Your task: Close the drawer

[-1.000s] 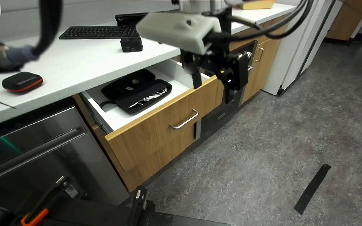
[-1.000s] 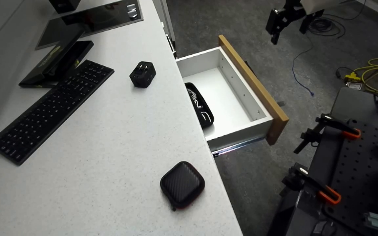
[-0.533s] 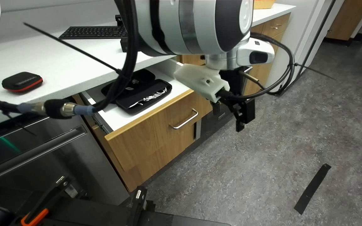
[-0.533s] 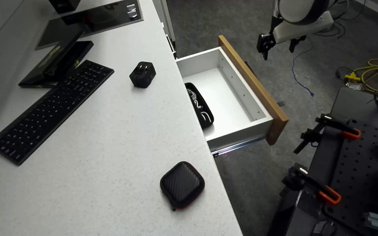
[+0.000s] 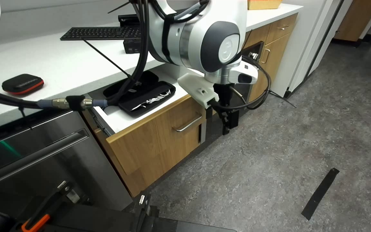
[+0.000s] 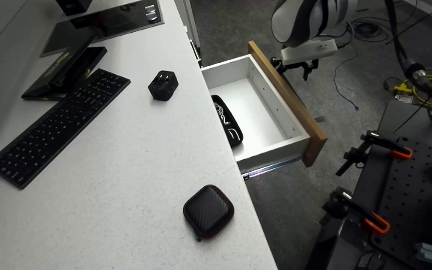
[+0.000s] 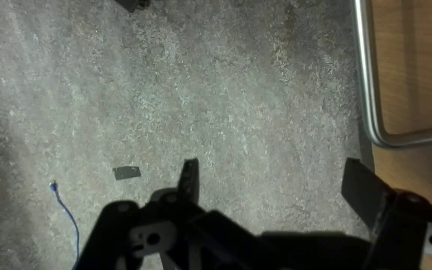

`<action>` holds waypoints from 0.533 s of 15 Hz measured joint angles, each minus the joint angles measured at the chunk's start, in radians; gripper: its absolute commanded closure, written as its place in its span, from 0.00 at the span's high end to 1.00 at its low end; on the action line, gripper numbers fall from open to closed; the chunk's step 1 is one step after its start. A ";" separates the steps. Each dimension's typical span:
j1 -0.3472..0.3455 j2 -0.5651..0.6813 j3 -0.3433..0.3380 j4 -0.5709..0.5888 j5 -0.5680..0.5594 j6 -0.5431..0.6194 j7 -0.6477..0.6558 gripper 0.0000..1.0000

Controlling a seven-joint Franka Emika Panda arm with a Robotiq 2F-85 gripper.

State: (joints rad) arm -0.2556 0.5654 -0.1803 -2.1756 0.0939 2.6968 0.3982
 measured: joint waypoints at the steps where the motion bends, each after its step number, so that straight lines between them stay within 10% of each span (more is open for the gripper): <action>1: -0.003 0.011 0.010 0.020 0.027 -0.021 -0.025 1.00; 8: 0.017 0.029 0.071 0.123 0.071 -0.147 -0.071 1.00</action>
State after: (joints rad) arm -0.2388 0.5941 -0.1093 -2.0525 0.1652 2.5501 0.3270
